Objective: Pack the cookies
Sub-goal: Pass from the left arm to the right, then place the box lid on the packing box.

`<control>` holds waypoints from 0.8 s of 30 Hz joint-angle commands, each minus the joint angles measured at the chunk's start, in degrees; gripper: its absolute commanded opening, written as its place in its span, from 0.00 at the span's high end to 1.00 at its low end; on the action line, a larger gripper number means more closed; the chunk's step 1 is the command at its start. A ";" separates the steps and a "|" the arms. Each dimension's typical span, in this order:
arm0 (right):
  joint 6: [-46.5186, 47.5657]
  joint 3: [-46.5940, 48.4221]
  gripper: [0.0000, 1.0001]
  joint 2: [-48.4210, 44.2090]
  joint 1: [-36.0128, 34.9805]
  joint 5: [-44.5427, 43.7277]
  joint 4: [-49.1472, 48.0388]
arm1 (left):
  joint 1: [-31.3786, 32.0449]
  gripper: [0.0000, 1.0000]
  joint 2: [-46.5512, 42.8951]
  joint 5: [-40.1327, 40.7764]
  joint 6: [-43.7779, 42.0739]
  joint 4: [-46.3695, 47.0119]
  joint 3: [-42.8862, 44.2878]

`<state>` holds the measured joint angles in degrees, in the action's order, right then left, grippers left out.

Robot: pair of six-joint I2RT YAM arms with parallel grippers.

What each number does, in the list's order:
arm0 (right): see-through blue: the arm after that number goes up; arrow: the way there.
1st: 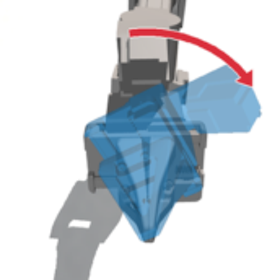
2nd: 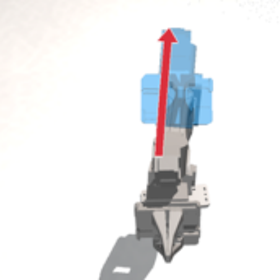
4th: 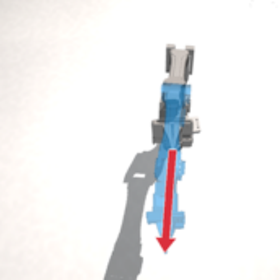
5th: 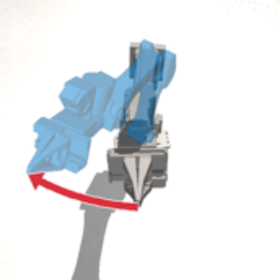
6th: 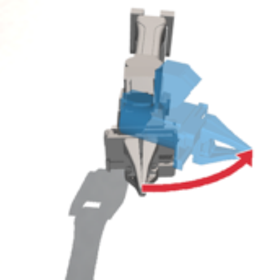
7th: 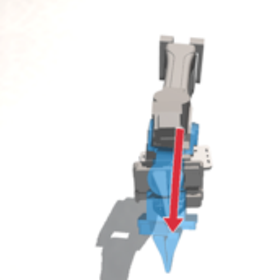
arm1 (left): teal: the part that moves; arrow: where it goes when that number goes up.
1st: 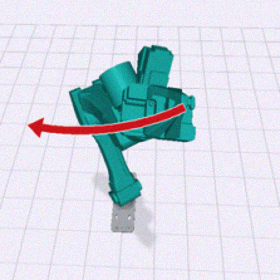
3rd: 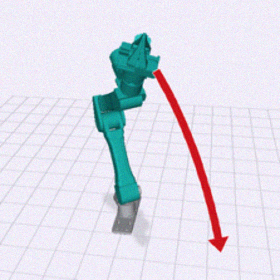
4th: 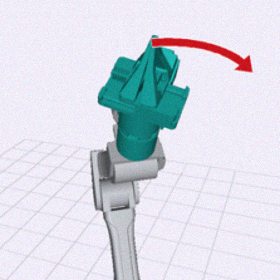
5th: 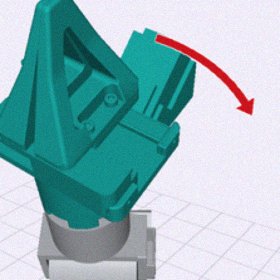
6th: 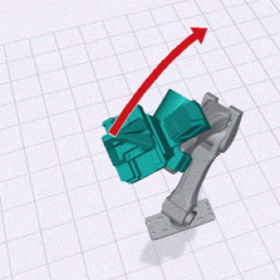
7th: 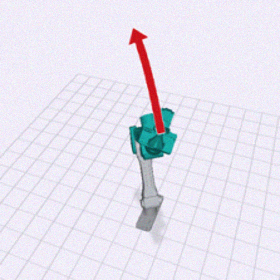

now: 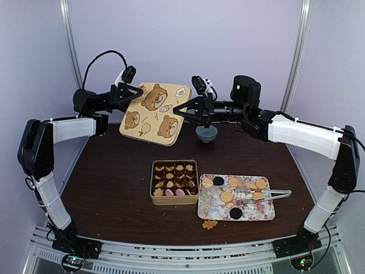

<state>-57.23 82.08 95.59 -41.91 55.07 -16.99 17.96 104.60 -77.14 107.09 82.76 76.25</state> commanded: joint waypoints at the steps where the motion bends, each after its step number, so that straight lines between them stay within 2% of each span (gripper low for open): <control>1: -10.01 -2.70 1.00 0.19 1.98 -0.89 -13.27 | -1.05 0.02 -1.31 0.88 -11.92 -13.79 0.68; 2: -12.15 -3.26 1.00 0.27 2.59 -0.59 -15.12 | -1.87 0.02 -2.73 1.69 -20.33 -23.36 -0.01; 3: -13.79 -3.51 1.00 0.36 3.07 -0.15 -15.96 | -2.73 0.02 -5.25 3.12 -30.84 -38.10 -0.04; 4: -14.84 -3.93 1.00 0.39 3.56 0.20 -16.23 | -3.56 0.02 -7.19 5.38 -48.33 -58.21 1.77; 5: -15.43 -4.44 1.00 0.22 4.05 0.44 -16.34 | -4.01 0.02 -8.25 10.77 -68.68 -82.04 6.45; 6: -15.49 -5.16 1.00 -0.12 4.54 0.55 -15.95 | -3.97 0.02 -8.08 18.04 -84.22 -102.28 12.47; 7: -15.27 -6.06 1.00 -0.66 5.02 0.48 -15.55 | -4.01 0.02 -7.30 22.88 -91.44 -112.99 16.80; 9: -13.90 -7.71 1.00 -1.78 5.94 0.25 -13.94 | -5.77 0.02 -6.29 26.40 -93.55 -119.66 19.82; 16: -8.67 -10.52 1.00 -2.39 7.19 1.30 -2.68 | -7.61 0.02 -11.93 36.08 -104.38 -127.42 17.16; 20: -9.26 -15.20 1.00 -2.20 7.19 2.52 -3.92 | -7.69 0.02 -13.95 41.77 -111.03 -131.33 14.00; 24: -14.12 -19.96 1.00 -0.59 6.67 3.29 -11.91 | -7.71 0.02 -16.12 43.06 -115.18 -131.58 8.13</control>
<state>-67.96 65.28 95.20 -34.68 56.45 -21.28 10.22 90.80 -38.41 0.62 -44.95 88.99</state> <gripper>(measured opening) 0.063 0.978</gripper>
